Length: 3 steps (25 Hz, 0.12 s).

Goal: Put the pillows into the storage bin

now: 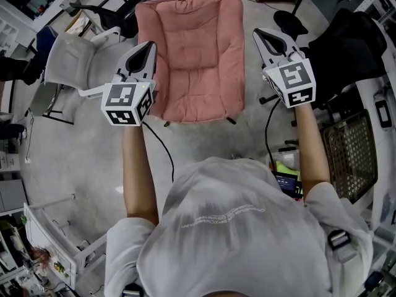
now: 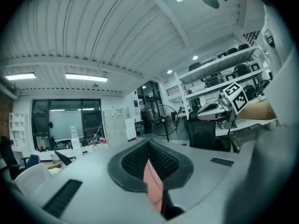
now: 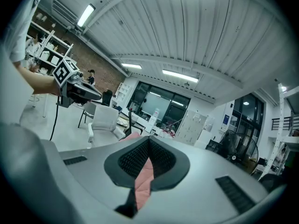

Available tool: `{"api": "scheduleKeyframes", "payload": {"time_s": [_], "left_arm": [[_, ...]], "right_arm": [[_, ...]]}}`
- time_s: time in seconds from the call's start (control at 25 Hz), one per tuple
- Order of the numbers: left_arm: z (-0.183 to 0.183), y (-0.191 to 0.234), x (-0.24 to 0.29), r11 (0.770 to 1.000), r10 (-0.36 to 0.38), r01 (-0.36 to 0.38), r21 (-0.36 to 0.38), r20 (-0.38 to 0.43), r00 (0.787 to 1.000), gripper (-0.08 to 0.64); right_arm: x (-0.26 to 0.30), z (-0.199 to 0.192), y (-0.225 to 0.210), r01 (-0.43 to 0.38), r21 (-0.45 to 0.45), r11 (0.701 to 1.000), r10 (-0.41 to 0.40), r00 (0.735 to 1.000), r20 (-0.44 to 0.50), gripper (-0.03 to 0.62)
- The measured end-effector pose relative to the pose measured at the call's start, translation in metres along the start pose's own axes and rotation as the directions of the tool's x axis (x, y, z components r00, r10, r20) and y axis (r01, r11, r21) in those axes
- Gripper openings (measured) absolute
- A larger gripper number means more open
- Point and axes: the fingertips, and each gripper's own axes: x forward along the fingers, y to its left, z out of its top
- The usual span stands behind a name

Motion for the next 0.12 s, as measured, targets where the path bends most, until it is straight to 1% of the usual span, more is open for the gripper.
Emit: {"api": "scheduleKeyframes", "payload": {"time_s": [0.12], "left_arm": [[-0.0014, 0.0003, 0.0019, 1.000, 0.002, -0.002, 0.010, -0.006, 1.000, 0.016]], "right_arm": [[0.0008, 0.0004, 0.0014, -0.006, 0.011, 1.000, 0.006, 1.000, -0.002, 0.025]]}}
